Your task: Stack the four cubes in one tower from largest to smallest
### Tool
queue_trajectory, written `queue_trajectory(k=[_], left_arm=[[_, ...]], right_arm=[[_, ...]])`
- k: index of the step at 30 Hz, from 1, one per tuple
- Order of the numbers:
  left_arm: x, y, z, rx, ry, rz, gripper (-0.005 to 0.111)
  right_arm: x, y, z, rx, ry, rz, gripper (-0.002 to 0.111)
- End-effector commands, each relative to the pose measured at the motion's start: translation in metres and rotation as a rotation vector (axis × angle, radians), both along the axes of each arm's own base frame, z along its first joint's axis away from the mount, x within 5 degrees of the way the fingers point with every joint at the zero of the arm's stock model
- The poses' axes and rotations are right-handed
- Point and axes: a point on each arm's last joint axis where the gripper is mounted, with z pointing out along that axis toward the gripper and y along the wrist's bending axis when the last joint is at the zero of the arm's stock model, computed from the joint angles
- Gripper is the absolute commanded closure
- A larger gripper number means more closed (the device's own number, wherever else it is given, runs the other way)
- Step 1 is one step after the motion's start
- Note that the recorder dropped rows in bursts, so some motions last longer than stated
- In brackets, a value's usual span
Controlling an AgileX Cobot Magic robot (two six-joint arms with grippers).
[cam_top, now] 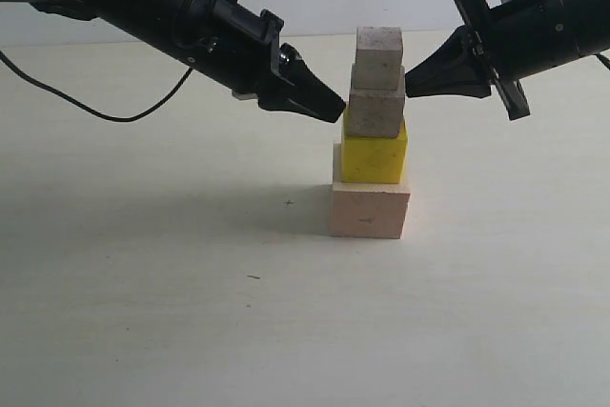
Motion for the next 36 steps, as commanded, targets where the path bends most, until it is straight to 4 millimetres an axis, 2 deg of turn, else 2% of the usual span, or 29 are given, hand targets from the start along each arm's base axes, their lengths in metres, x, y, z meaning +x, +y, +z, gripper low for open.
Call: queue_trajectory(k=[1, 36], left_arm=[[-0.0025, -0.0021, 0.0025, -0.017, -0.002, -0.01, 0.107], [-0.0043, -0.0028, 0.0028, -0.02, 0.002, -0.027, 0.107]], right_arm=[[-0.0007, 0.001, 0.0005, 0.017, -0.017, 0.014, 0.108], [0.0, 0.0013, 0.0013, 0.02, -0.053, 0.027, 0.108]])
